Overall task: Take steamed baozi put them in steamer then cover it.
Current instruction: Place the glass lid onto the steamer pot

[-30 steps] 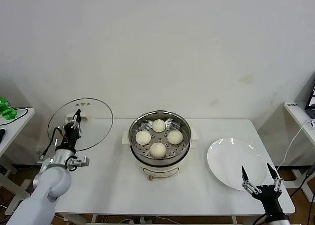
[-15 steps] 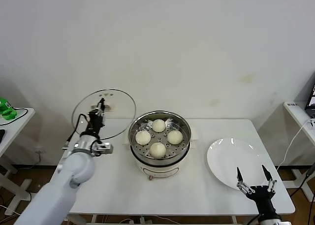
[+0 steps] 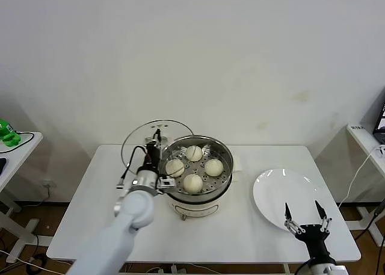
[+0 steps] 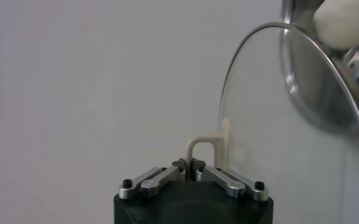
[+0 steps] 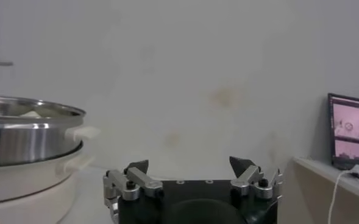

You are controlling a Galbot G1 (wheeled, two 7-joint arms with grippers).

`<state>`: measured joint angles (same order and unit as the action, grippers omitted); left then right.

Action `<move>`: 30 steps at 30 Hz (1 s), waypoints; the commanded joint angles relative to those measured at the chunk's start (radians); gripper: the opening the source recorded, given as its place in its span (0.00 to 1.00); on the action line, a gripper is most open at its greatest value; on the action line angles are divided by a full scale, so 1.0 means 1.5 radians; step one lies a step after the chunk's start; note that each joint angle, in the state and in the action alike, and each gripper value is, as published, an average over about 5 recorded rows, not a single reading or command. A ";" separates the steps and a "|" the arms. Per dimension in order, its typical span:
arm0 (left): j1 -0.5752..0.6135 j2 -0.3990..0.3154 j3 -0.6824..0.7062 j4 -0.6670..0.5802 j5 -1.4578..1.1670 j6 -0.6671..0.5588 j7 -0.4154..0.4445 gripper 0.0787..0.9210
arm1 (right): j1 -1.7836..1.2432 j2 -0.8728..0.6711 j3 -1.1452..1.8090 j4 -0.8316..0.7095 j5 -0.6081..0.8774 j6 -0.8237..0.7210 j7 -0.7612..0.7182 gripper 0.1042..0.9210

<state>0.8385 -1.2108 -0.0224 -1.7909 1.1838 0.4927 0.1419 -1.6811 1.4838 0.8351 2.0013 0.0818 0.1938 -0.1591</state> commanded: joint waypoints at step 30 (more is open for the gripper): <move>0.031 -0.173 0.071 0.056 0.158 0.005 0.040 0.05 | 0.013 0.000 -0.028 -0.016 -0.004 -0.004 0.004 0.88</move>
<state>0.8827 -1.4528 0.0715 -1.7232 1.4000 0.5021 0.1970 -1.6620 1.4827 0.7946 1.9790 0.0763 0.1876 -0.1521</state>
